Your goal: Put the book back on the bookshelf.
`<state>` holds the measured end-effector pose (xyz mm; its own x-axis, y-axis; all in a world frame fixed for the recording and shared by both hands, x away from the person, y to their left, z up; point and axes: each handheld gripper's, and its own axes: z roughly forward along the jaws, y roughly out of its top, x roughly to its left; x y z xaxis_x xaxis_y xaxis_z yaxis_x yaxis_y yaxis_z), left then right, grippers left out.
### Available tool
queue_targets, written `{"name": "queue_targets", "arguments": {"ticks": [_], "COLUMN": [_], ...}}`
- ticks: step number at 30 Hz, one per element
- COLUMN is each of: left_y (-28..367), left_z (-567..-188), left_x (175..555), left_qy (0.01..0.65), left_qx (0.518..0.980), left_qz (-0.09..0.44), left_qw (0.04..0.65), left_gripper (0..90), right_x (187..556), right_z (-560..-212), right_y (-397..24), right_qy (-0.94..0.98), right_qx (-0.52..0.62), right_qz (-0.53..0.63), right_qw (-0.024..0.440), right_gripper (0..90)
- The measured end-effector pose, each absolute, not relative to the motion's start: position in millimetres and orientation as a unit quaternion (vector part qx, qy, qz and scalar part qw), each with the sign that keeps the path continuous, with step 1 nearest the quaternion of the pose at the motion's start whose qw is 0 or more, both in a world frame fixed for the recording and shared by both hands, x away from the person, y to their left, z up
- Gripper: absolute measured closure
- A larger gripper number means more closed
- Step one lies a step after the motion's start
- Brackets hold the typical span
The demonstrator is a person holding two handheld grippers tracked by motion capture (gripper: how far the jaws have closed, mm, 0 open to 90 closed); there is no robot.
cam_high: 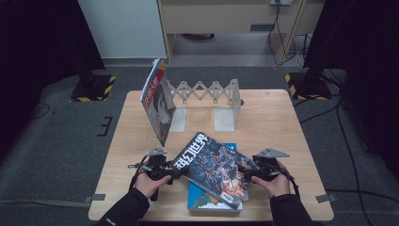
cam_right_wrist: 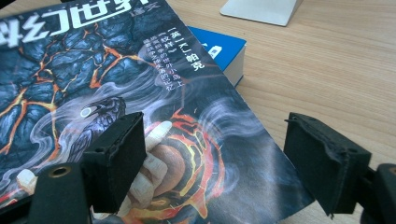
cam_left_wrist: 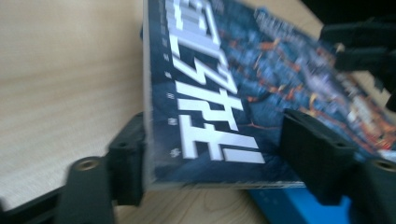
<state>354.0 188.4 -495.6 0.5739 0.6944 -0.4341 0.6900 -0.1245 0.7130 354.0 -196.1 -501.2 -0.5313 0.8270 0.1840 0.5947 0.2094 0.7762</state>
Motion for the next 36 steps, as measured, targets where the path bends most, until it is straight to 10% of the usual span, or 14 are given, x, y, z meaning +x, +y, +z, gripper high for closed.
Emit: {"name": "queue_targets", "arguments": {"ticks": [20,36], "left_y": [184.0,186.1], "left_z": [-480.4,-499.1], "left_x": [377.5,387.3], "left_qy": [0.469,0.465], "left_qx": [0.736,0.764], "left_qz": [-0.002,0.007], "left_qw": [0.488,0.447], "left_gripper": [40.6,30.5], "right_x": [353.5,354.9], "right_z": [-502.4,-502.7], "right_y": [-198.3,-196.3], "right_qy": [0.763,0.763], "right_qx": [0.466,0.463], "right_qz": [0.427,0.431], "right_qw": [0.137,0.134], "right_gripper": [22.5,21.3]}}
